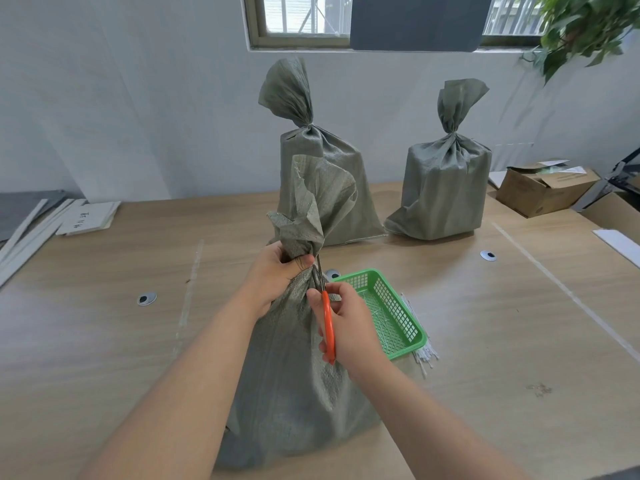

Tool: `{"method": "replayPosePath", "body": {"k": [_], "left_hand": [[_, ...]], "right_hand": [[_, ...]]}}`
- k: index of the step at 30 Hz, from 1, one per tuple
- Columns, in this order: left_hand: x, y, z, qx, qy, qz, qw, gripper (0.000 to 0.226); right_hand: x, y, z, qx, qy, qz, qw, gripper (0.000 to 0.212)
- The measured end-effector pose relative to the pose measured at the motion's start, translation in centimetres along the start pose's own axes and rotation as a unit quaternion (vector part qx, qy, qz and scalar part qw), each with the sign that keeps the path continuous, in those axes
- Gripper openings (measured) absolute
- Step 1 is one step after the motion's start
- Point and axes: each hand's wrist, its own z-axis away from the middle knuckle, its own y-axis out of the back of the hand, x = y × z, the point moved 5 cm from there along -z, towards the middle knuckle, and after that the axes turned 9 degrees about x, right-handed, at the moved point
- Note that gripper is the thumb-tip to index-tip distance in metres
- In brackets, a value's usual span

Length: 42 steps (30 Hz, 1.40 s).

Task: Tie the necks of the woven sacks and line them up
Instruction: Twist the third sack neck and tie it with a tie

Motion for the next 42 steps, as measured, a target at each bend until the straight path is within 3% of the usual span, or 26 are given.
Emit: {"method": "replayPosePath", "body": {"k": [6,10,15,20,24,27,32,42], "left_hand": [[-0.5,0.6,0.0,0.002,0.011,0.01,1.0,0.012],[-0.4,0.8,0.3,0.002,0.006,-0.005,1.0,0.012],[-0.4,1.2,0.5,0.016,0.029,-0.003,0.999,0.011],[-0.5,1.0,0.7,0.018,0.036,-0.01,0.999,0.009],[-0.5,1.0,0.8,0.021,0.039,-0.003,0.999,0.009],[-0.5,1.0,1.0,0.026,0.042,-0.001,0.999,0.008],[-0.9,1.2,0.8,0.034,0.055,-0.001,0.998,0.009],[-0.9,1.4,0.7,0.044,0.053,0.003,0.998,0.012]], "right_hand": [[0.8,0.3,0.0,0.003,0.024,0.004,1.0,0.021],[2.4,2.3,-0.5,0.037,0.08,0.083,0.993,0.022],[7.0,6.9,-1.8,0.092,0.131,0.237,0.958,0.026],[15.0,11.0,-2.1,0.064,0.068,0.458,0.884,0.027],[21.3,13.5,-1.1,-0.002,-0.022,0.518,0.855,0.019],[24.4,14.5,-0.1,-0.081,-0.083,0.541,0.833,0.033],[27.0,14.6,0.7,-0.145,-0.129,0.548,0.814,0.044],[28.8,13.1,0.1,-0.123,-0.114,0.565,0.808,0.015]]}}
